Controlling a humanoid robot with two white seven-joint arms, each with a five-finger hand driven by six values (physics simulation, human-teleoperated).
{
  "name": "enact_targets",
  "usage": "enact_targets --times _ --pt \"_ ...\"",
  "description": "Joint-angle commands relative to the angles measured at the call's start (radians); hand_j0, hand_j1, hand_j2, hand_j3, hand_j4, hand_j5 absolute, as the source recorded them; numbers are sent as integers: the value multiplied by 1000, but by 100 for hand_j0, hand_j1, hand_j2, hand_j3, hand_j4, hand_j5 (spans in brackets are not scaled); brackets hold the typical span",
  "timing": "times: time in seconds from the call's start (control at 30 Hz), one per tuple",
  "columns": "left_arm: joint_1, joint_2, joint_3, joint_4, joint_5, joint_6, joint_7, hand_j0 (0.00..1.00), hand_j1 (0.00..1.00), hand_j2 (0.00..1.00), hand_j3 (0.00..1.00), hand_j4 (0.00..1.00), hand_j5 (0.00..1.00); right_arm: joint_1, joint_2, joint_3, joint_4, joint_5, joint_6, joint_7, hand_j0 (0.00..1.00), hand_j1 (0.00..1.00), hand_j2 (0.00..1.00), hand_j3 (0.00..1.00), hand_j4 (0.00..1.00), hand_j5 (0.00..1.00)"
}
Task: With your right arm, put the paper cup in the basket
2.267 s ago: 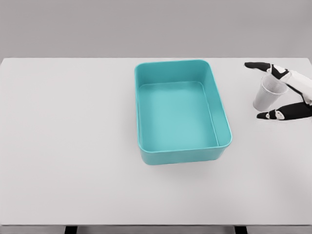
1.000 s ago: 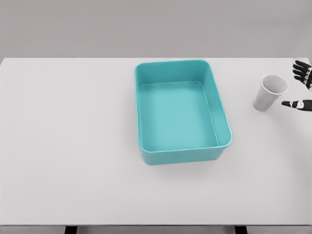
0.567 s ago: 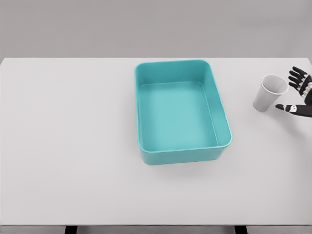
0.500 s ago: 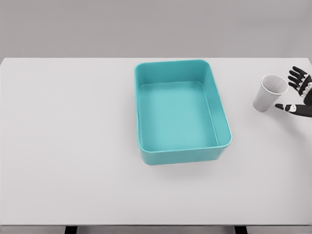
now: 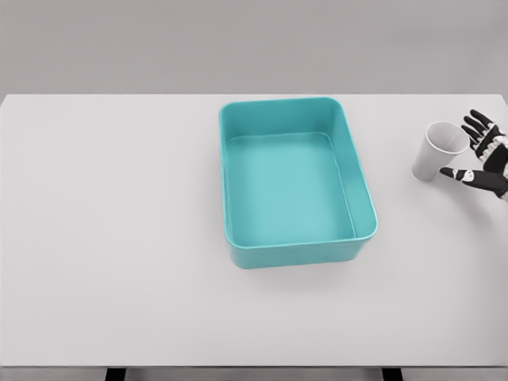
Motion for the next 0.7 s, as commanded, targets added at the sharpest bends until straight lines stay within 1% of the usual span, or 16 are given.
enact_targets --times 0.0,0.27,0.67 --pt "0 0 0 0 0 0 1 100 100 100 100 100 100 0 8 3 -6 -7 0 0 100 100 100 100 100 100" --pt "0 0 0 0 0 0 -1 100 100 100 100 100 100 3 26 6 -4 -6 0 0 100 100 100 100 100 100" --pt "0 0 -1 0 0 0 -1 100 100 100 100 100 100 6 28 6 12 -6 -3 0 100 100 100 100 100 100"
